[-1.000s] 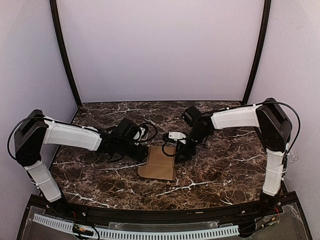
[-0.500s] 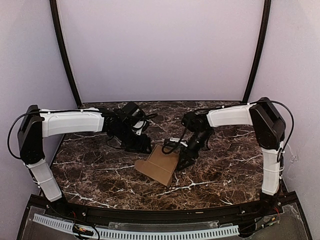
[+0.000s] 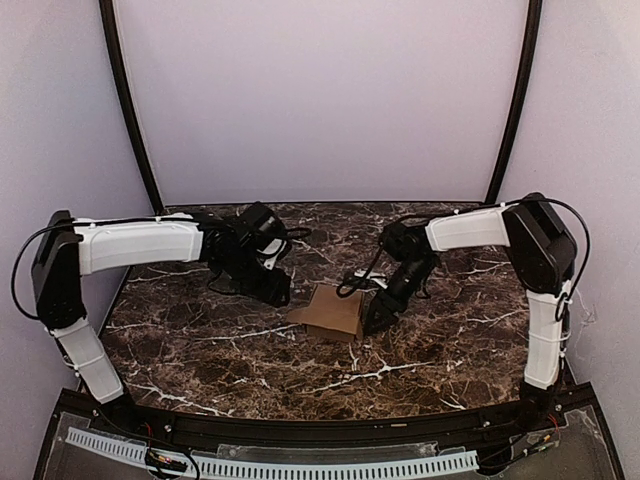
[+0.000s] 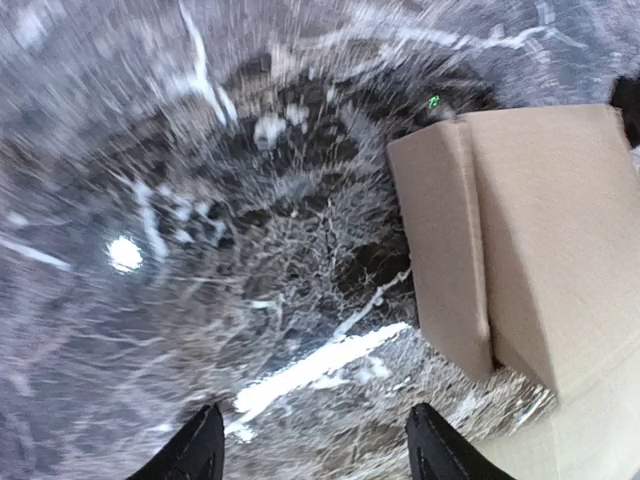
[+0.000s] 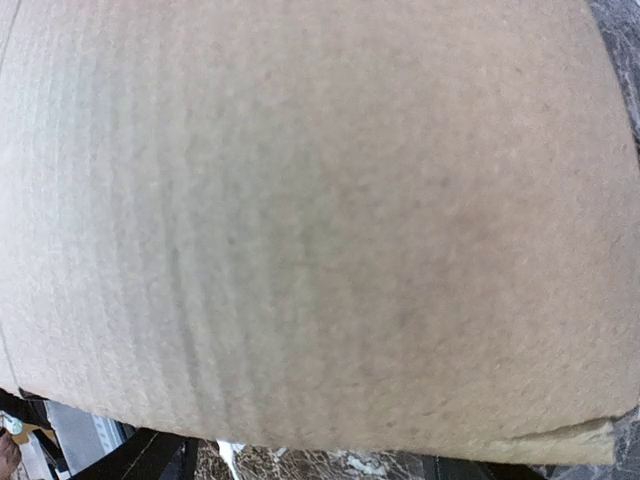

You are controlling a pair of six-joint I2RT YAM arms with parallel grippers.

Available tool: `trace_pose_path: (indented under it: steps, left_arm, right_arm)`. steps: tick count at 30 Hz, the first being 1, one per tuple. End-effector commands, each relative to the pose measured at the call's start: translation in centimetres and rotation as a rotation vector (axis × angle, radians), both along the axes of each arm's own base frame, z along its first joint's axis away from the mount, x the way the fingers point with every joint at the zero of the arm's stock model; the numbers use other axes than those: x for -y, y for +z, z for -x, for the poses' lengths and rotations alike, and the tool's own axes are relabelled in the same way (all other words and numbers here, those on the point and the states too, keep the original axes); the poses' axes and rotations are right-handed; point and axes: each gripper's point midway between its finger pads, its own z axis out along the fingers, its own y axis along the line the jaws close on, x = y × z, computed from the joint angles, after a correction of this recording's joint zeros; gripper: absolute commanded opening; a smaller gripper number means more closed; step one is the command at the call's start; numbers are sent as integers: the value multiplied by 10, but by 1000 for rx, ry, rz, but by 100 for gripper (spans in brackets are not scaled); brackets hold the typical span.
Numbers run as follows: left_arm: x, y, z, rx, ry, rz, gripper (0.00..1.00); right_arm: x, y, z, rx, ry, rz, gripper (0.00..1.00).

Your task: Fold the paper box

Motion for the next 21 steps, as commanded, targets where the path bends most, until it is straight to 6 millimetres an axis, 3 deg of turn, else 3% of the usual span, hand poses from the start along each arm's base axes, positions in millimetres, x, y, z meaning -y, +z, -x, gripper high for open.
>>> trace_pose_path:
  steps: [1, 2, 3, 4, 5, 6, 8, 12, 21]
  left_arm:
    - [11, 107, 9, 539, -293, 18, 65]
    - [23, 98, 35, 590, -466, -17, 66]
    - [31, 115, 44, 670, -514, 8, 66]
    - [39, 107, 65, 698, -630, -10, 66]
    - [44, 116, 72, 749, -660, 10, 66]
    - [49, 108, 86, 766, -735, -4, 66]
    - [56, 106, 97, 819, -808, -4, 65]
    - [73, 94, 107, 836, -936, -11, 60]
    - [111, 63, 103, 919, -1081, -146, 55]
  right_arm:
    - [12, 9, -3, 57, -23, 13, 76]
    - [16, 9, -4, 66, -31, 20, 76]
    - [19, 11, -6, 76, -37, 24, 76]
    - [22, 13, -7, 88, -44, 26, 77]
    - [23, 17, -9, 102, -51, 19, 77]
    - [25, 21, -11, 113, -58, 10, 77]
    - [24, 29, -16, 160, -68, -10, 77]
    - [19, 37, -24, 171, -73, -25, 77]
    - [19, 46, -25, 183, -82, -39, 77]
